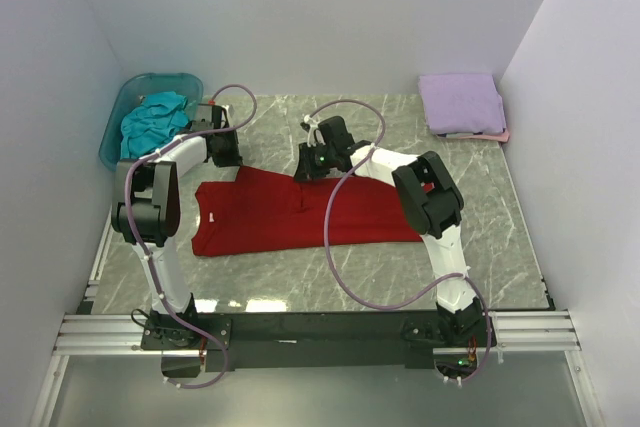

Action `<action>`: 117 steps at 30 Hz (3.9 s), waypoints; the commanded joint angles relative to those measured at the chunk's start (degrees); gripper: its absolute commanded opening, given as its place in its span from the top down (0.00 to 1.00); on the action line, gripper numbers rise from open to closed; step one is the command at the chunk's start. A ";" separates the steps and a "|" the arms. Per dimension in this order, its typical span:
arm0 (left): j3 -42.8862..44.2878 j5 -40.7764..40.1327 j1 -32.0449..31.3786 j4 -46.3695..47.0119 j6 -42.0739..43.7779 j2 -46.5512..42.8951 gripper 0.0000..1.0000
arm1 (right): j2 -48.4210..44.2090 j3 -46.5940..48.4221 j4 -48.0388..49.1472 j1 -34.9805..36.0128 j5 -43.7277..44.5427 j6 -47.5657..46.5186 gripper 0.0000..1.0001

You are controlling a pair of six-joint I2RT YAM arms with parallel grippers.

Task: Fold and stack the t-shirts
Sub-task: Fold the tshirt

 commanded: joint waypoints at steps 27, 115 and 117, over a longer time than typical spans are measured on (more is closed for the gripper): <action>-1.53 0.37 0.44 0.84 0.27 -4.78 0.99 | -4.43 3.26 -1.05 0.80 0.30 -1.33 1.00; -26.77 -1.47 -1.75 1.73 -27.15 -24.57 0.83 | -9.90 -8.26 0.61 6.51 -13.85 7.45 0.68; -25.45 -3.67 -1.67 0.76 -27.41 -20.10 0.86 | -8.04 -8.78 2.02 6.25 -14.64 9.30 0.68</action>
